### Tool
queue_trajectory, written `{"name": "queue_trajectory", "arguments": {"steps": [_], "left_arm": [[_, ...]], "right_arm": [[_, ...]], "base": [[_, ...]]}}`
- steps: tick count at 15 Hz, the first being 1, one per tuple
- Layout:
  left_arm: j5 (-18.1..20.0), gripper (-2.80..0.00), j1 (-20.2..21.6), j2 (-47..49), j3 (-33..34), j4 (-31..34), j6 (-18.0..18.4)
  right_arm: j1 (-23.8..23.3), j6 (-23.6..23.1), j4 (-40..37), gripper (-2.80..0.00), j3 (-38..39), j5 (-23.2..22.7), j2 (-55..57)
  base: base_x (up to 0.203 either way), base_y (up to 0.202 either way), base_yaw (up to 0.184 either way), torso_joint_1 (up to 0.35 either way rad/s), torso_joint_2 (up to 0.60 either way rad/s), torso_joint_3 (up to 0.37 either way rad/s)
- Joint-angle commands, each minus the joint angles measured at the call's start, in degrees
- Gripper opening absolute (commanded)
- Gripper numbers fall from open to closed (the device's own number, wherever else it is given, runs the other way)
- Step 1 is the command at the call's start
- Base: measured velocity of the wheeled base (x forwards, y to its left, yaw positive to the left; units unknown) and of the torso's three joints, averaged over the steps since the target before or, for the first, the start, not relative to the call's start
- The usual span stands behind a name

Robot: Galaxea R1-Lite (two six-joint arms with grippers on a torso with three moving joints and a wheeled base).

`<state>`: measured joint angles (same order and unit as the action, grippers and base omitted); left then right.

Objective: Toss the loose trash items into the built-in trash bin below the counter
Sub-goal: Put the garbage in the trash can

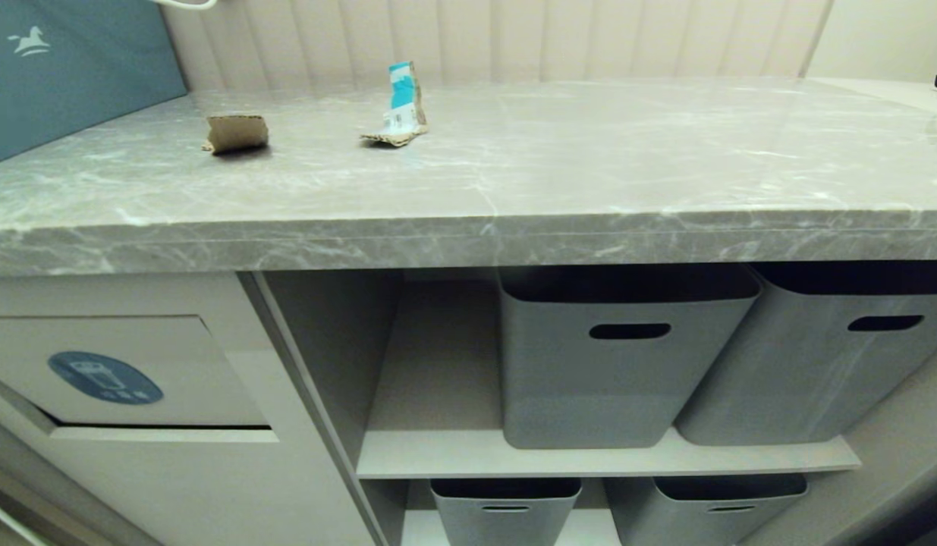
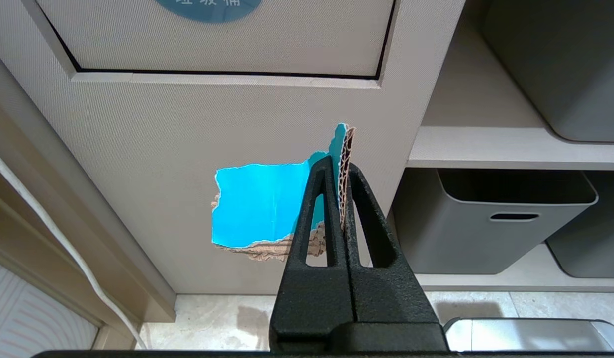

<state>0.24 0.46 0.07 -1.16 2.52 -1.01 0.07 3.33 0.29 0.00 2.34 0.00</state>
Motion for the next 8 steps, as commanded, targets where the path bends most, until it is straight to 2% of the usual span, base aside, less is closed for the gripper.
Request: {"name": "queue_trajectory", "arguments": {"steps": [1, 4, 8], "left_arm": [[-0.2, -2.80, 0.0, -0.1, -0.8, -0.1, 0.1], [-0.8, -2.80, 0.0, 3.3, -7.1, 1.4, 0.2], [-1.3, -2.80, 0.1, 19.2, -11.3, 1.7, -0.1]], "right_arm": [[0.0, 0.0, 0.1, -2.80, 0.0, 0.0, 0.0], [0.0, 0.0, 0.1, -2.80, 0.0, 0.0, 0.0], [0.0, 0.0, 0.0, -2.80, 0.1, 0.0, 0.0]], "base": [[0.000, 0.000, 0.000, 0.002, 0.03, 0.017], [0.000, 0.000, 0.000, 0.000, 0.00, 0.000], [0.000, 0.000, 0.000, 0.000, 0.00, 0.000]]}}
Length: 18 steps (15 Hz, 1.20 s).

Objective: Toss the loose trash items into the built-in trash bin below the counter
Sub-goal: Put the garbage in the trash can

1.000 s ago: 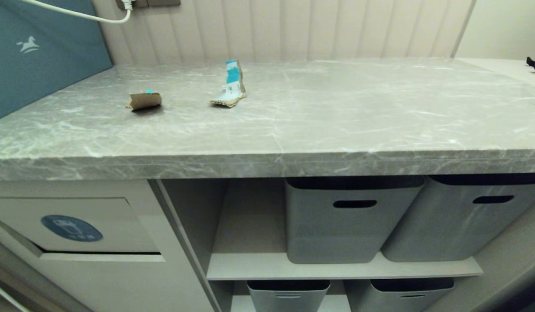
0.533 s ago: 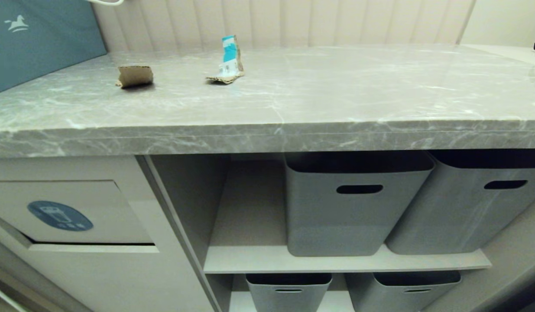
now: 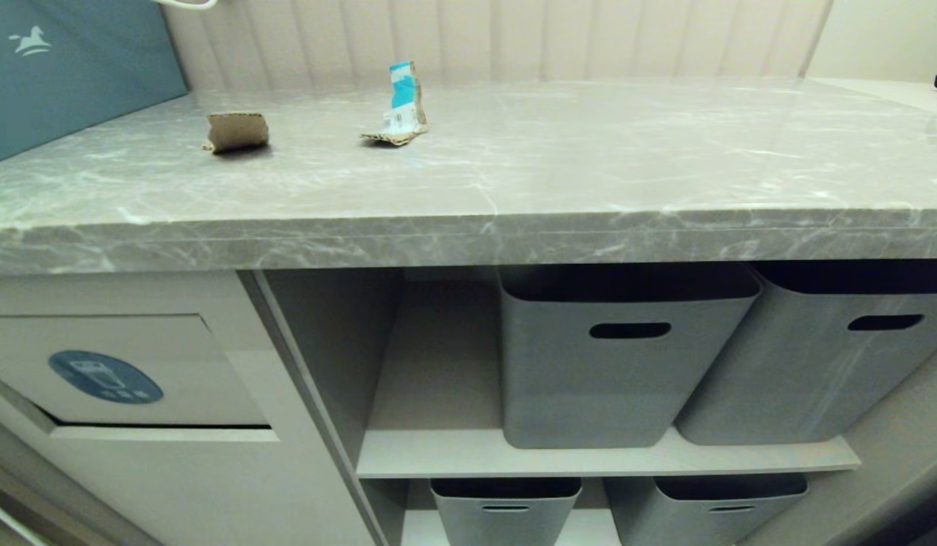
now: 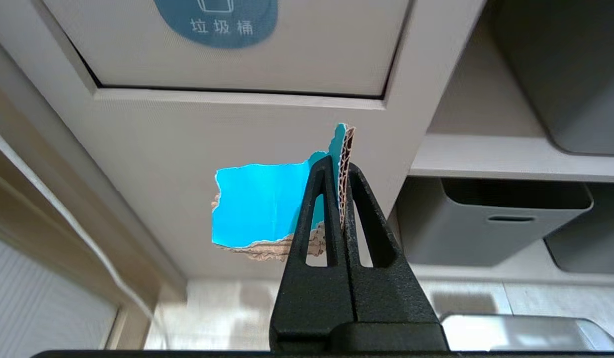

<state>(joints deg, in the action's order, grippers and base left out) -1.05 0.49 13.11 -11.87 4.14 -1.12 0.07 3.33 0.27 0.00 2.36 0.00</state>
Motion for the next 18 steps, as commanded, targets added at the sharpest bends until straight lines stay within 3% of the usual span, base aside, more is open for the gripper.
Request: {"name": "queue_trajectory", "arguments": {"steps": [1, 5, 9, 13, 16, 18], "left_arm": [[0.0, -2.80, 0.0, 11.7, -1.4, -1.1, -0.2], [0.1, -2.80, 0.3, 38.5, -6.1, -13.5, -4.6], [-0.5, -2.80, 0.6, 54.4, -7.9, -34.1, -8.4], [-0.3, -2.80, 0.6, 66.4, -3.9, -57.4, -9.1], [0.9, -2.80, 0.6, 66.4, -0.3, -60.4, -9.5], [2.1, -2.80, 0.6, 67.3, 0.9, -64.1, -12.2]], "right_arm": [[0.0, 0.0, 0.1, -2.80, 0.0, 0.0, 0.0], [0.0, 0.0, 0.1, -2.80, 0.0, 0.0, 0.0], [0.0, 0.0, 0.1, -2.80, 0.1, 0.0, 0.0], [0.0, 0.0, 0.1, -2.80, 0.0, 0.0, 0.0], [0.0, 0.0, 0.1, -2.80, 0.0, 0.0, 0.0], [0.0, 0.0, 0.1, -2.80, 0.0, 0.0, 0.0]], "base": [[0.000, 0.000, 0.000, 0.000, 0.00, 0.000], [0.000, 0.000, 0.000, 0.000, 0.00, 0.000], [0.000, 0.000, 0.000, 0.000, 0.00, 0.000], [0.000, 0.000, 0.000, 0.000, 0.00, 0.000], [0.000, 0.000, 0.000, 0.000, 0.00, 0.000], [0.000, 0.000, 0.000, 0.000, 0.00, 0.000]]}}
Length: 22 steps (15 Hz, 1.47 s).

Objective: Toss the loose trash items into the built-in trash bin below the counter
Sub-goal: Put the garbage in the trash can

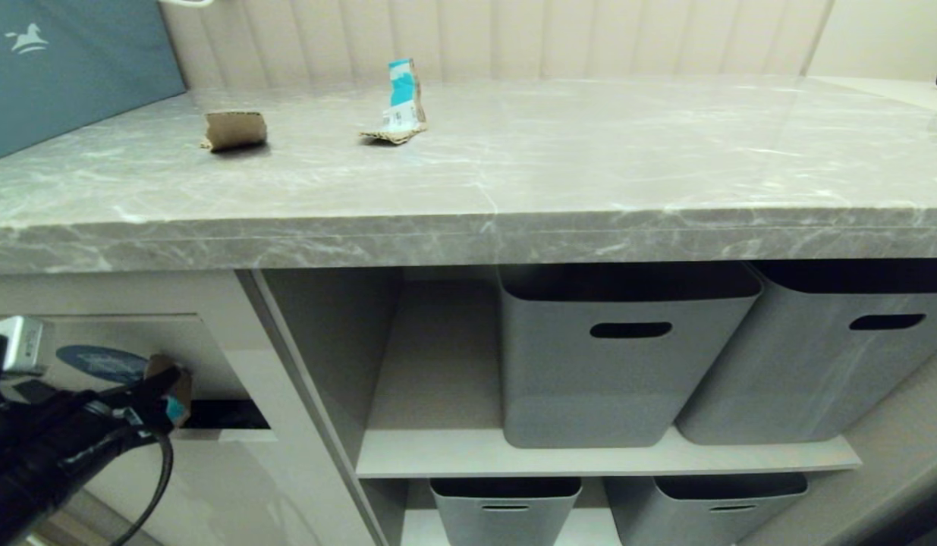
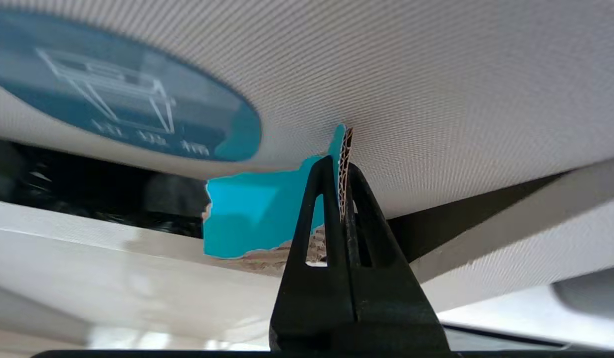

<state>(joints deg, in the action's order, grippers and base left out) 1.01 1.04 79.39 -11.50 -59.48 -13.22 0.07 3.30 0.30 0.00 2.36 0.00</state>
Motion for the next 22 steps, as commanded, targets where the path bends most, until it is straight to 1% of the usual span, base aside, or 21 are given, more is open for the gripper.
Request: {"name": "queue_trajectory", "arguments": {"steps": [1, 3, 5, 7, 9, 10, 11, 13, 15, 16, 17, 18, 22], "left_arm": [[0.1, -2.80, 0.0, 1.6, 0.7, -1.3, -1.1], [0.1, -2.80, 0.0, 2.3, 0.7, -2.3, -4.6], [0.1, -2.80, 0.0, 3.3, 0.9, -4.9, -9.2], [0.1, -2.80, 0.0, 4.8, 1.1, -8.9, -10.8], [0.0, -2.80, 0.0, 7.4, 1.2, -14.5, -11.2], [-0.2, -2.80, 0.0, 8.8, 1.4, -17.2, -12.0], [-1.2, -2.80, 0.0, 10.0, 1.5, -19.5, -13.8], [-3.5, -2.80, 0.0, 10.5, 1.8, -20.0, -16.9], [-3.9, -2.80, 0.0, 10.4, 2.2, -20.2, -19.8], [-3.9, -2.80, 0.0, 10.3, 3.5, -20.6, -20.5], [-3.8, -2.80, 0.0, 10.4, 4.8, -21.4, -21.9], [-3.8, -2.80, 0.1, 10.5, 4.7, -21.7, -22.8], [-4.0, -2.80, 0.2, 11.9, 2.9, -22.7, -22.8]], "right_arm": [[0.0, 0.0, 0.0, -2.80, 0.1, 0.0, 0.0], [0.0, 0.0, 0.0, -2.80, 0.1, 0.0, 0.0], [0.0, 0.0, 0.0, -2.80, 0.0, 0.0, 0.0], [0.0, 0.0, 0.0, -2.80, 0.1, 0.0, 0.0], [0.0, 0.0, 0.0, -2.80, 0.0, 0.0, 0.0], [0.0, 0.0, 0.0, -2.80, 0.0, 0.0, 0.0], [0.0, 0.0, 0.0, -2.80, 0.1, 0.0, 0.0], [0.0, 0.0, 0.0, -2.80, 0.1, 0.0, 0.0], [0.0, 0.0, 0.0, -2.80, 0.0, 0.0, 0.0], [0.0, 0.0, 0.0, -2.80, 0.1, -0.1, 0.0], [0.0, 0.0, 0.0, -2.80, 0.1, 0.0, 0.0], [0.0, 0.0, 0.0, -2.80, 0.0, 0.0, 0.0], [0.0, 0.0, 0.0, -2.80, 0.1, 0.0, 0.0]], "base": [[0.000, 0.000, 0.000, 0.000, 0.00, 0.000], [0.000, 0.000, 0.000, 0.000, 0.00, 0.000], [0.000, 0.000, 0.000, 0.000, 0.00, 0.000], [0.000, 0.000, 0.000, 0.000, 0.00, 0.000], [0.000, 0.000, 0.000, 0.000, 0.00, 0.000], [0.000, 0.000, 0.000, 0.000, 0.00, 0.000], [0.000, 0.000, 0.000, 0.000, 0.00, 0.000], [0.000, 0.000, 0.000, 0.000, 0.00, 0.000], [0.000, 0.000, 0.000, 0.000, 0.00, 0.000], [0.000, 0.000, 0.000, 0.000, 0.00, 0.000], [0.000, 0.000, 0.000, 0.000, 0.00, 0.000], [0.000, 0.000, 0.000, 0.000, 0.00, 0.000], [0.000, 0.000, 0.000, 0.000, 0.00, 0.000]]}}
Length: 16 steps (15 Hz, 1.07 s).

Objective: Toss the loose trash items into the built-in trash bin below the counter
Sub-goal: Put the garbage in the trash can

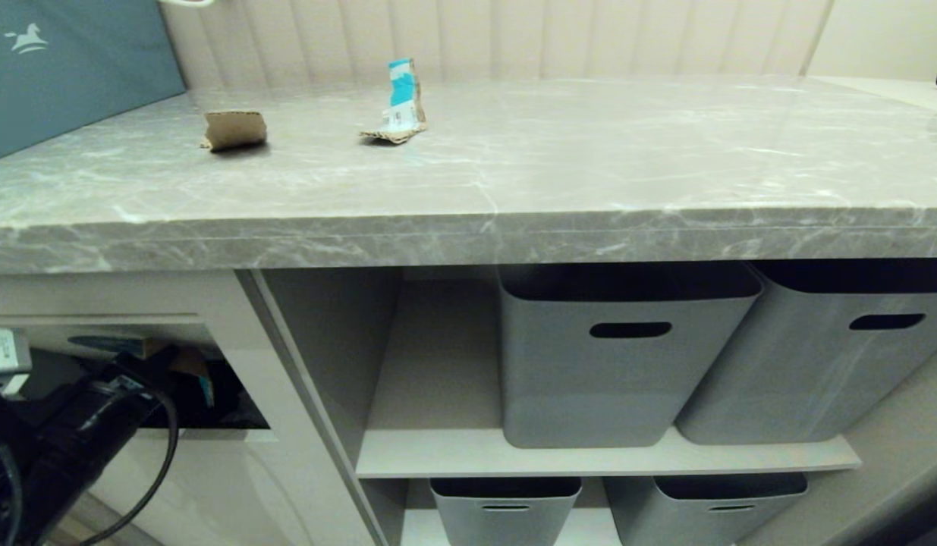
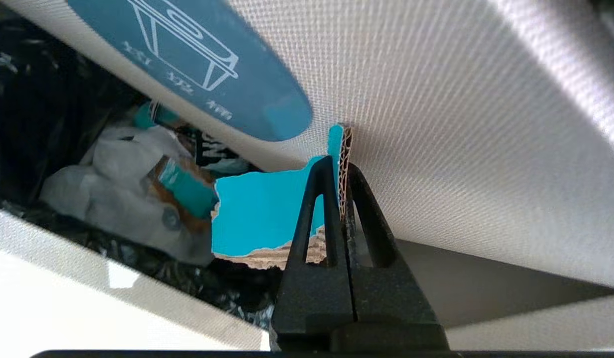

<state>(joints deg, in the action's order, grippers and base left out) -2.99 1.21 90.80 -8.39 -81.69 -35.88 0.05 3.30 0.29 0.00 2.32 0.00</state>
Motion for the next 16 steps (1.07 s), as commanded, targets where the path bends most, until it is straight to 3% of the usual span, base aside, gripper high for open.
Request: {"name": "queue_trajectory", "arguments": {"steps": [1, 8, 9, 10, 16], "left_arm": [[-0.6, -2.80, 0.1, 0.7, -1.1, -0.6, -0.2], [-2.5, -2.80, 0.6, 3.9, -3.6, -2.0, -0.4], [-2.5, -2.17, 0.6, 3.9, -3.8, -2.0, -0.6], [-2.5, 0.00, 0.6, 4.0, -4.5, -2.0, -0.7], [-2.5, 0.00, 1.0, 3.9, -4.3, -1.9, -0.7]], "right_arm": [[0.0, 0.0, 0.1, -2.80, 0.1, 0.1, 0.0], [0.0, 0.0, 0.0, -2.80, 0.0, 0.1, 0.0], [0.0, 0.0, 0.0, -2.80, 0.0, 0.1, 0.0], [0.0, 0.0, 0.1, -2.80, 0.1, 0.1, 0.0], [0.0, 0.0, 0.0, -2.80, 0.1, 0.0, 0.0]], "base": [[0.000, 0.000, 0.000, 0.000, 0.00, 0.000], [0.000, 0.000, 0.000, 0.000, 0.00, 0.000], [0.000, 0.000, 0.000, 0.000, 0.00, 0.000], [0.000, 0.000, 0.000, 0.000, 0.00, 0.000], [0.000, 0.000, 0.000, 0.000, 0.00, 0.000]]}}
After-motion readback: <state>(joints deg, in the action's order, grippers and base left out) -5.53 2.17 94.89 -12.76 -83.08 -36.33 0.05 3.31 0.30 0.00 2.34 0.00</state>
